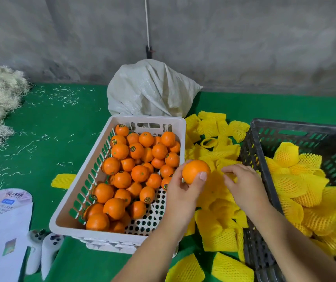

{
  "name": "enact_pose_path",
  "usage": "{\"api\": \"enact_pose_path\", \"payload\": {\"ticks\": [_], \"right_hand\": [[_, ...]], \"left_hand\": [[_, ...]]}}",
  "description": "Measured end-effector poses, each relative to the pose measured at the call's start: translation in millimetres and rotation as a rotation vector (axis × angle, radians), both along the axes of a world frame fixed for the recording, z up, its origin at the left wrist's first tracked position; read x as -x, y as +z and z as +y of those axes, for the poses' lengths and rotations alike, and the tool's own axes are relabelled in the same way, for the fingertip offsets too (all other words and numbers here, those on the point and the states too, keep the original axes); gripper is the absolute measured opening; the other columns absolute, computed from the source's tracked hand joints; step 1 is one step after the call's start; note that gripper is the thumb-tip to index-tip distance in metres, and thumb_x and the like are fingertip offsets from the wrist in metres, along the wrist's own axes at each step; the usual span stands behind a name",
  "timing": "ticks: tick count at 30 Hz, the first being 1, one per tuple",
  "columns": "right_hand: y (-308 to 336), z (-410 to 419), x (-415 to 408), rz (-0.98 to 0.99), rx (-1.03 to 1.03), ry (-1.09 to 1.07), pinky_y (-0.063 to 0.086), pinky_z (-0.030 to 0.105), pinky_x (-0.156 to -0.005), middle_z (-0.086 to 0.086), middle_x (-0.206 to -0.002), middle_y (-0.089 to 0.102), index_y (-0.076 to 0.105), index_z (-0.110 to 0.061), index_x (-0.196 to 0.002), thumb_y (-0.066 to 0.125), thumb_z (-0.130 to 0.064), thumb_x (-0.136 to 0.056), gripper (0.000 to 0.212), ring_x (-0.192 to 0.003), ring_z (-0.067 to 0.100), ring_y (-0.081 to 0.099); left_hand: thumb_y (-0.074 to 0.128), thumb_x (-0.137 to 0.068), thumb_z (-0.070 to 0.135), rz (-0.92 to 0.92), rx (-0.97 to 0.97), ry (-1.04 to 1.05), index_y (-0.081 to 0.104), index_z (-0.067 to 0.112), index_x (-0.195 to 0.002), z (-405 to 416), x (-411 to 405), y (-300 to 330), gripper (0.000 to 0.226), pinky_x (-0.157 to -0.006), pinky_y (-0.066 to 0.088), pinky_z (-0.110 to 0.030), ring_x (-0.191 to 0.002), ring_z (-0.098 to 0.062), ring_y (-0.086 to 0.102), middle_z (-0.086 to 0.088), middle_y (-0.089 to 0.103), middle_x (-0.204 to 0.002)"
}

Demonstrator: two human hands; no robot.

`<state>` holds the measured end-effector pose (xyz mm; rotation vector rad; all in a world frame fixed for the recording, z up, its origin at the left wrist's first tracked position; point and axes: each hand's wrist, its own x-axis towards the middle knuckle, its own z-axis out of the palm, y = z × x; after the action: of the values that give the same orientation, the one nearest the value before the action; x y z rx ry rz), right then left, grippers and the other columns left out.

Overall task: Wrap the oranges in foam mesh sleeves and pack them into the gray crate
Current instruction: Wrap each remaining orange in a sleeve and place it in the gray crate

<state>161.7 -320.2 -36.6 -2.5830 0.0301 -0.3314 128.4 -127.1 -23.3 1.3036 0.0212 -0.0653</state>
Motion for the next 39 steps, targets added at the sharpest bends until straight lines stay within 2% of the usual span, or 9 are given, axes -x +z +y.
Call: {"api": "enact_pose_path", "payload": {"ticks": [6, 9, 12, 16, 22, 25, 31, 37, 39], "right_hand": [[13, 0, 9, -0.030, -0.345, -0.043, 0.051, 0.027, -0.081, -0.007, -0.102, 0.072, 0.073, -0.022, -0.103, 0.068, -0.008, -0.096, 0.016, -0.092, 0.006, 0.065], [27, -4, 7, 0.049, -0.885, -0.180, 0.050, 0.025, -0.088, -0.006, -0.107, 0.074, 0.071, -0.026, -0.106, 0.055, -0.003, -0.101, 0.029, -0.099, 0.007, 0.068], [37, -16, 8, 0.208, -1.493, -0.070, 0.056, 0.026, -0.081, 0.005, -0.120, 0.073, 0.065, -0.014, -0.126, 0.043, 0.014, -0.098, 0.046, -0.098, 0.013, 0.073], [32, -7, 14, 0.389, -1.227, 0.097, 0.054, 0.035, -0.097, 0.006, -0.128, 0.069, 0.068, -0.017, -0.126, 0.059, 0.011, -0.094, 0.043, -0.115, 0.015, 0.067], [23, 1, 16, 0.307, -0.764, 0.010, 0.053, 0.020, -0.060, 0.000, -0.097, 0.069, 0.074, -0.026, -0.097, 0.077, -0.024, -0.091, 0.007, -0.075, 0.000, 0.066], [19, 2, 14, 0.282, -0.619, 0.042, 0.048, 0.022, -0.068, -0.006, -0.092, 0.063, 0.070, -0.024, -0.093, 0.082, -0.030, -0.086, 0.015, -0.083, 0.003, 0.061], [25, -2, 13, 0.261, -0.747, 0.012, 0.053, 0.021, -0.065, -0.009, -0.092, 0.076, 0.079, -0.036, -0.092, 0.076, -0.021, -0.091, 0.014, -0.082, 0.007, 0.071], [34, 6, 30, 0.202, -0.900, 0.067, 0.055, 0.021, -0.067, -0.003, -0.082, 0.076, 0.076, -0.017, -0.103, 0.074, -0.016, -0.093, 0.010, -0.072, 0.004, 0.066], [35, 7, 41, 0.176, -0.913, 0.109, 0.054, 0.019, -0.071, -0.006, -0.082, 0.076, 0.076, -0.017, -0.104, 0.074, -0.017, -0.092, 0.012, -0.075, 0.002, 0.067]], "left_hand": [[0.080, -0.084, 0.052, -0.075, -0.243, -0.202, 0.055, 0.035, -0.140, -14, 8, -10, 0.064, -0.090, 0.061, -0.035, -0.113, -0.017, 0.068, -0.002, 0.055, -0.139], [0.079, -0.086, 0.053, -0.072, -0.237, -0.245, 0.056, 0.042, -0.136, -10, 11, -8, 0.057, -0.095, 0.060, -0.036, -0.119, -0.015, 0.066, 0.001, 0.053, -0.143], [0.080, -0.090, 0.039, -0.062, -0.148, -0.303, 0.064, 0.040, -0.133, -3, 11, -6, 0.047, -0.100, 0.059, -0.037, -0.138, -0.011, 0.053, 0.015, 0.043, -0.157], [0.079, -0.079, 0.049, 0.061, -0.051, -0.404, 0.064, 0.029, -0.139, 3, 13, 1, 0.065, -0.089, 0.061, -0.036, -0.133, -0.023, 0.059, 0.005, 0.051, -0.155], [0.079, -0.084, 0.047, 0.046, -0.152, -0.552, 0.068, 0.028, -0.135, 4, 14, -1, 0.055, -0.085, 0.059, -0.033, -0.117, -0.022, 0.069, -0.001, 0.067, -0.134], [0.079, -0.084, 0.047, 0.028, -0.171, -0.576, 0.069, 0.028, -0.134, 1, 12, -3, 0.054, -0.083, 0.060, -0.034, -0.110, -0.022, 0.072, 0.001, 0.073, -0.123], [0.083, -0.079, 0.056, -0.039, -0.207, -0.299, 0.063, 0.030, -0.139, -8, 9, -13, 0.069, -0.091, 0.061, -0.035, -0.112, -0.018, 0.072, 0.000, 0.070, -0.128], [0.086, -0.082, 0.043, -0.155, -0.120, -0.073, 0.042, 0.048, -0.126, -13, 7, -17, 0.063, -0.073, 0.059, -0.029, -0.093, -0.012, 0.072, 0.006, 0.056, -0.125], [0.084, -0.084, 0.045, -0.173, -0.189, -0.053, 0.033, 0.049, -0.134, -12, 5, -18, 0.072, -0.084, 0.059, -0.029, -0.107, -0.008, 0.068, 0.003, 0.047, -0.136]]}}
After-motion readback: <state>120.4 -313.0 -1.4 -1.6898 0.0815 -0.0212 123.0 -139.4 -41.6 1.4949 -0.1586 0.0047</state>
